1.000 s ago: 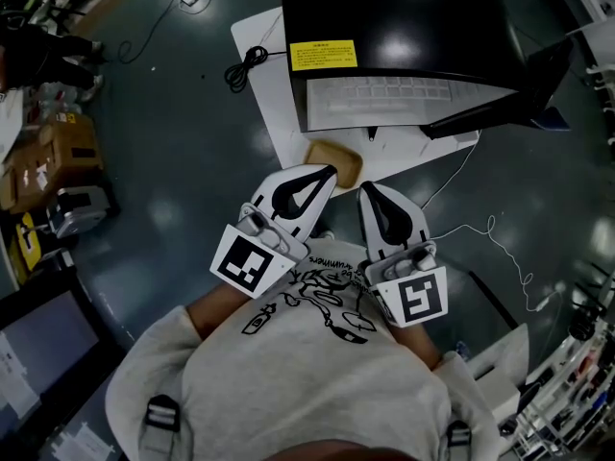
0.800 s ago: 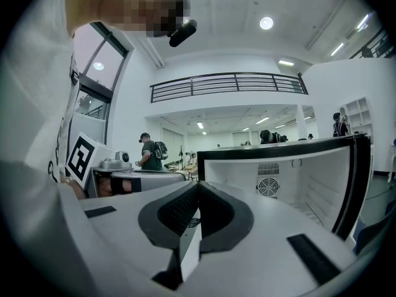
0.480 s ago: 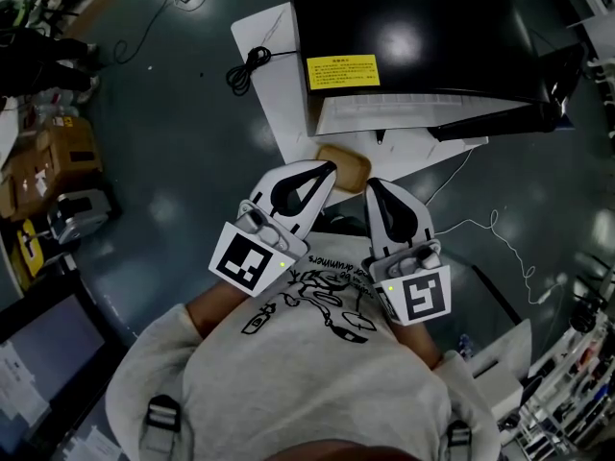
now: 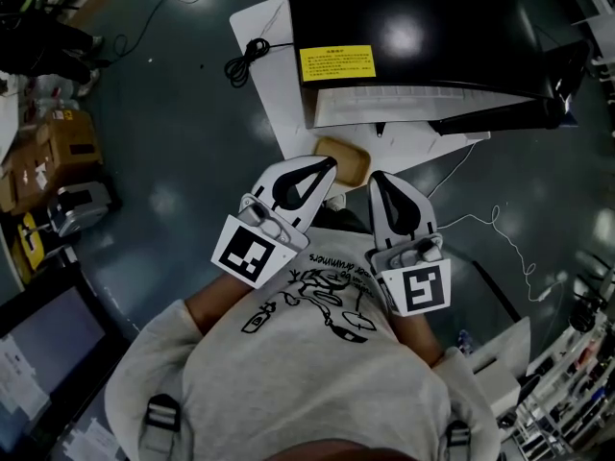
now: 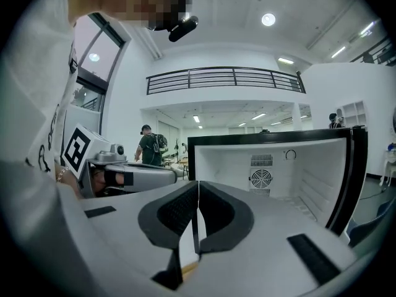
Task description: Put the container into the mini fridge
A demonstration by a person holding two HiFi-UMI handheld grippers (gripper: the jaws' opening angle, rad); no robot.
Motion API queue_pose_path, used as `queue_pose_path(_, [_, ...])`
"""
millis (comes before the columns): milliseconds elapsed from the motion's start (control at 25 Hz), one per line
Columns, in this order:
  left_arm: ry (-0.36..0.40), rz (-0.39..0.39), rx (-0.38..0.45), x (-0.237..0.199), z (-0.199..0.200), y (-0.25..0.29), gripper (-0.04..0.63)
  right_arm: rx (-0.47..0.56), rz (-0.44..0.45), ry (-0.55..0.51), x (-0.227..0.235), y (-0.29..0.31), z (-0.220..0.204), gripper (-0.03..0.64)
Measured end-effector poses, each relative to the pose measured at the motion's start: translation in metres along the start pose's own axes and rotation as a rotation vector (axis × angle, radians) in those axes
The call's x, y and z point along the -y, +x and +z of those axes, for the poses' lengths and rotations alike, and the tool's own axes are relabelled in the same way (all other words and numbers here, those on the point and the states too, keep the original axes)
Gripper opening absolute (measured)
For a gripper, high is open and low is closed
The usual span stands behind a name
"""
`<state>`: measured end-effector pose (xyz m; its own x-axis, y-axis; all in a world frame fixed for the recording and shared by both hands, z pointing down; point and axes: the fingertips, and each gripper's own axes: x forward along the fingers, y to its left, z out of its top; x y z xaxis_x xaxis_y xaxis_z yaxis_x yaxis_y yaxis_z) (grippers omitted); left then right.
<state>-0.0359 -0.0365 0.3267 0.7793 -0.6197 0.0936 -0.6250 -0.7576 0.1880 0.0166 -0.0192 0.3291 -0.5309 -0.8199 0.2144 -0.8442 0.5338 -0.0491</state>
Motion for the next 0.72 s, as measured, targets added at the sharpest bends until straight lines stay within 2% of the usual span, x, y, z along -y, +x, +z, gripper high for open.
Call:
queue_pose_path(240, [-0.004, 0.014, -0.047, 0.005, -0.019, 0.010, 0.014, -0.012, -0.013, 0.017, 0.017, -0.006, -0.018, 0.029])
queue_pose_path(360, [-0.004, 0.012, -0.087, 0.006, -0.034, 0.017, 0.020, -0.048, -0.012, 0.032, 0.025, -0.008, -0.035, 0.031])
queue_pose_path(520, [-0.017, 0.020, -0.146, 0.001, -0.060, 0.025, 0.078, -0.101, -0.016, 0.047, 0.037, -0.007, -0.063, 0.057])
queue_pose_path(720, [-0.025, 0.040, -0.227, -0.011, -0.093, 0.030, 0.089, -0.205, -0.013, 0.076, 0.045, -0.007, -0.103, 0.074])
